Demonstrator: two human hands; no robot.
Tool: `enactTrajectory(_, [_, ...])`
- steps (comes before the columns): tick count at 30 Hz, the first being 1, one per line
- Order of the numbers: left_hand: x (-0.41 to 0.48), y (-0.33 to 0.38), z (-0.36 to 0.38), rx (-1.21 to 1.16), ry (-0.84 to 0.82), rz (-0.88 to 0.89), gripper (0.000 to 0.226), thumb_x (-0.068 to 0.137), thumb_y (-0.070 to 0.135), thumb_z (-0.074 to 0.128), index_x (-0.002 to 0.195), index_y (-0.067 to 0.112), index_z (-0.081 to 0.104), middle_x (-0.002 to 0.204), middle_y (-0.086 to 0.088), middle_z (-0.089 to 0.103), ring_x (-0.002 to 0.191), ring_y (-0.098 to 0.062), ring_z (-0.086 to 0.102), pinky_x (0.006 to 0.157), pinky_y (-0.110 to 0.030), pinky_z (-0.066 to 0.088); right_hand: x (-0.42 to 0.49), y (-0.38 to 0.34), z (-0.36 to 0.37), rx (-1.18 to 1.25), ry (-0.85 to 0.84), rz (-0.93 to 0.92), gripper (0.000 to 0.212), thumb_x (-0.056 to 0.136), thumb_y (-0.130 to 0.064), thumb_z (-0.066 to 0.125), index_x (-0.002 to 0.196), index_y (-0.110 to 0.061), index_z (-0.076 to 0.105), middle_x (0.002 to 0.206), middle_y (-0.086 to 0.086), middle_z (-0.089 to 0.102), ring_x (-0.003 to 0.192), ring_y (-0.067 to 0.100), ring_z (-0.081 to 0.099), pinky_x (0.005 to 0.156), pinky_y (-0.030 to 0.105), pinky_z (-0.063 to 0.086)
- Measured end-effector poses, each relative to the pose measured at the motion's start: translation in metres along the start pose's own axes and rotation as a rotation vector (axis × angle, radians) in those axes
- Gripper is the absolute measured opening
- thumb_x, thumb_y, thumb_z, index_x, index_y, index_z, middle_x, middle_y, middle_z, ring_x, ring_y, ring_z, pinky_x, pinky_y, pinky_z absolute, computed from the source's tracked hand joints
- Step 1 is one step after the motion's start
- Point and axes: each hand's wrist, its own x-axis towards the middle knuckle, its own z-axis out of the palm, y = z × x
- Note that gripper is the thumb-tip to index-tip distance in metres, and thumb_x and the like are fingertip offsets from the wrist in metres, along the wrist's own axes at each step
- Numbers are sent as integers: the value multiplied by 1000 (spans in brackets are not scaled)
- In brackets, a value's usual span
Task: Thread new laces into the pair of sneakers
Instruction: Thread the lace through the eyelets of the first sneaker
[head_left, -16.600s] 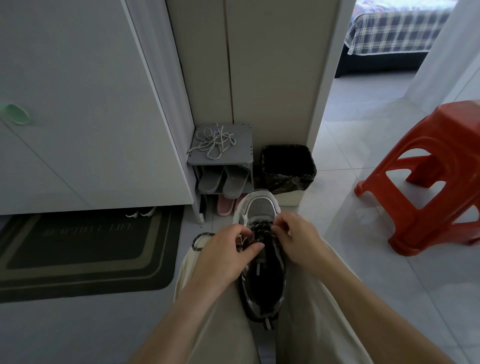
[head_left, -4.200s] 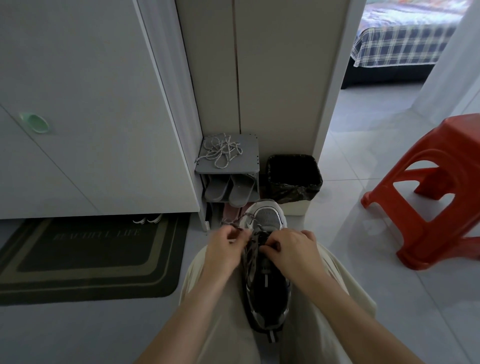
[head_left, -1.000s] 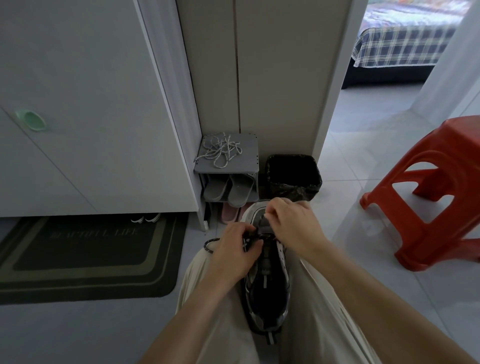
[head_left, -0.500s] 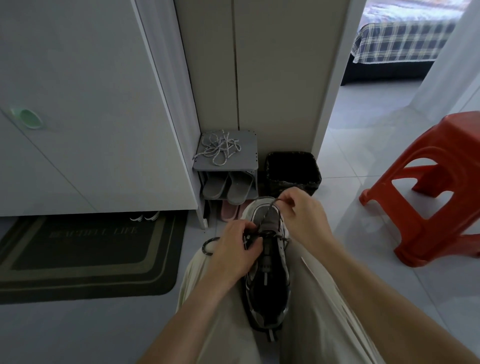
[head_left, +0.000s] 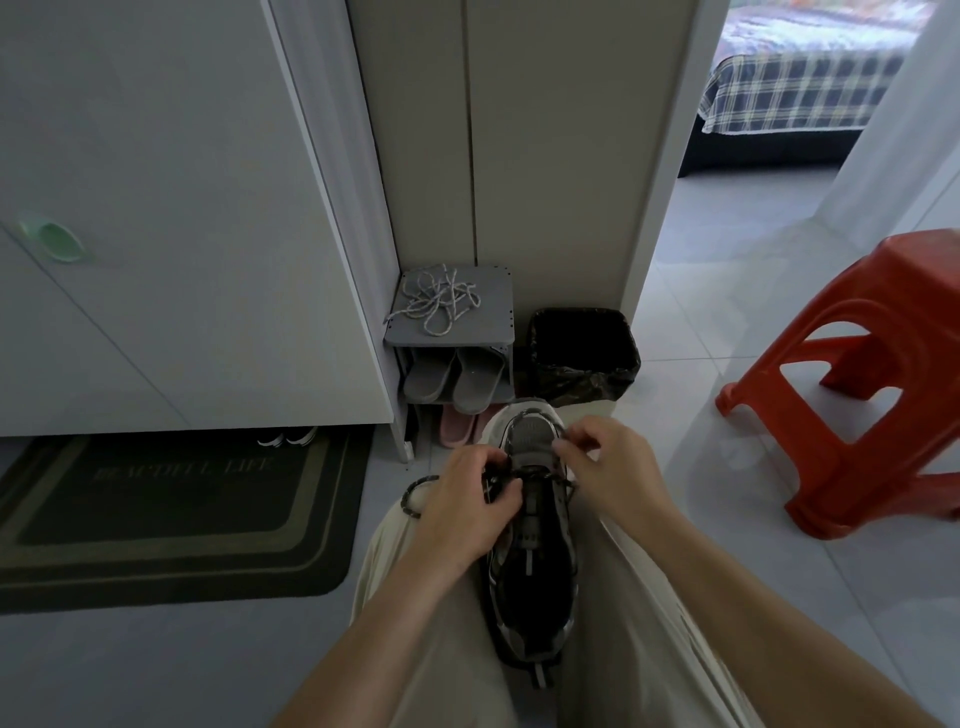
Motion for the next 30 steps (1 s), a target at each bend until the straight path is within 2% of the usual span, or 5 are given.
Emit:
enactTrajectory(4, [1, 0, 1, 5, -9, -11, 32, 87, 36, 61, 116, 25, 52, 109, 17, 45, 100, 2, 47, 80, -12, 35, 8, -6, -12, 175, 150, 90, 7, 89, -27, 62, 87, -21, 62, 82, -5, 64, 77, 9, 58, 61, 19, 41])
enactTrajectory(9, [1, -2, 1, 51, 10, -21, 35, 86, 40, 60, 118, 27, 51, 108, 21, 42, 97, 5, 44, 81, -17, 36, -14, 14, 6, 53, -69, 89, 21, 81, -40, 68, 80, -19, 66, 76, -6, 65, 73, 14, 60, 68, 32, 50])
enactTrajectory(17, [0, -2, 2, 27, 5, -11, 34, 87, 38, 60, 117, 26, 51, 107, 20, 42, 100, 2, 47, 79, -12, 36, -15, 14, 10, 66, 37, -21, 9, 89, -21, 60, 82, -19, 55, 76, -4, 61, 72, 16, 58, 66, 33, 50])
enactTrajectory(21, [0, -3, 0, -12, -13, 2, 28, 87, 37, 60, 113, 28, 52, 105, 19, 45, 89, 9, 47, 73, -2, 34, 11, -3, -15, 274, 248, 60, 3, 92, -21, 56, 89, -20, 56, 79, -1, 64, 75, 14, 58, 59, 9, 39])
enactTrajectory(30, [0, -2, 3, 8, 16, -1, 30, 86, 36, 60, 113, 26, 53, 106, 17, 46, 96, 1, 49, 81, -12, 37, -22, 22, 15, 108, 1, 74, 7, 83, -33, 69, 86, -27, 67, 81, -10, 66, 78, 9, 61, 67, 21, 44])
